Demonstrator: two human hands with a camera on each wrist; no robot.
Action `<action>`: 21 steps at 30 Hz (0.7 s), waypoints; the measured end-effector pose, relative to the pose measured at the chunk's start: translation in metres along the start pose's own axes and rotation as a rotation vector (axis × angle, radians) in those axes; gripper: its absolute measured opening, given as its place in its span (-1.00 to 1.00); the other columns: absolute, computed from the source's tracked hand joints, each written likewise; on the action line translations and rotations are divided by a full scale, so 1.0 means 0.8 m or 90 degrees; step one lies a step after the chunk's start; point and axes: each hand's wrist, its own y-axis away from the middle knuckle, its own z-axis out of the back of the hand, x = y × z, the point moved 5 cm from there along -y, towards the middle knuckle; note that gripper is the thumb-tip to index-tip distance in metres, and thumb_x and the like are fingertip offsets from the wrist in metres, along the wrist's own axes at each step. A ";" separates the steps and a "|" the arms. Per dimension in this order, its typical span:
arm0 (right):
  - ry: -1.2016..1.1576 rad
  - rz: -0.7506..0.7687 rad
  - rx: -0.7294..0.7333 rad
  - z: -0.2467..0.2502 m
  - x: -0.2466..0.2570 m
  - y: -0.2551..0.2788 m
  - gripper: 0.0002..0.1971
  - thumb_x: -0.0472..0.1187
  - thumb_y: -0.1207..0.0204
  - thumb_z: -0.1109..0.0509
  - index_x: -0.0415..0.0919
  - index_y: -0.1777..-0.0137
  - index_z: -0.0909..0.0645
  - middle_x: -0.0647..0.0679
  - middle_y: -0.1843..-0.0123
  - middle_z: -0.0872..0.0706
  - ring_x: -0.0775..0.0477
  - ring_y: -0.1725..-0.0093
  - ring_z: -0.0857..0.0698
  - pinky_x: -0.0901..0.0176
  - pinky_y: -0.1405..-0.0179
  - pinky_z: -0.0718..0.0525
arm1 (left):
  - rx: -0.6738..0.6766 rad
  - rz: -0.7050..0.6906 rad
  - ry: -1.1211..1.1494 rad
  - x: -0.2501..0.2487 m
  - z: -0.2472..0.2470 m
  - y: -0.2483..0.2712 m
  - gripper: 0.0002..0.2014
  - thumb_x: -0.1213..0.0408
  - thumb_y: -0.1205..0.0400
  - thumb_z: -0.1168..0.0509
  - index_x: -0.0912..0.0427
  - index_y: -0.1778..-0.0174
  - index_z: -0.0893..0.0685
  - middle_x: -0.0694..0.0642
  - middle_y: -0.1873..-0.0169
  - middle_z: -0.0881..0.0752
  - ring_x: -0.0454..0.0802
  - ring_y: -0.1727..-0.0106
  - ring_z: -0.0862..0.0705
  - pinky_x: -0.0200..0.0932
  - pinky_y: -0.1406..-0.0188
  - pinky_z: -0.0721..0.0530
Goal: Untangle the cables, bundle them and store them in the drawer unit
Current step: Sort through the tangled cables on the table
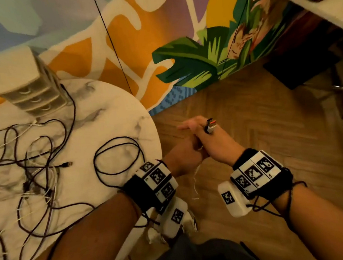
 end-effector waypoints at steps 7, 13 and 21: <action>-0.326 -0.031 0.192 0.015 -0.017 0.009 -0.56 0.07 -0.41 -0.43 -0.11 -0.23 -0.56 -0.05 0.02 -0.74 0.08 0.18 -0.73 0.27 0.21 -0.68 | -0.130 0.053 0.447 -0.030 0.027 -0.013 -0.74 0.26 -0.70 -0.09 0.09 0.33 -0.47 0.00 0.43 -0.51 -0.12 0.43 -0.46 -0.24 0.40 -0.48; 0.001 -0.141 0.118 -0.026 -0.120 0.005 -0.60 -0.05 -0.61 -0.30 -0.04 0.50 -0.52 0.13 0.55 -0.45 0.17 0.56 -0.36 0.28 0.48 -0.33 | -0.171 -0.071 -0.155 -0.063 0.052 -0.015 -0.54 0.01 -0.66 -0.16 0.02 0.58 -0.36 -0.09 0.66 -0.32 -0.16 0.62 -0.27 -0.23 0.53 -0.20; -0.077 -0.446 -0.094 -0.027 -0.267 0.006 -0.58 -0.09 -0.68 -0.19 -0.12 0.45 -0.40 -0.05 0.55 -0.32 -0.01 0.56 -0.29 0.17 0.51 -0.27 | -0.272 -0.233 -0.643 -0.131 0.089 0.009 -0.62 0.03 -0.59 0.00 0.11 0.46 -0.53 -0.01 0.70 -0.38 -0.04 0.69 -0.25 -0.36 0.58 -0.07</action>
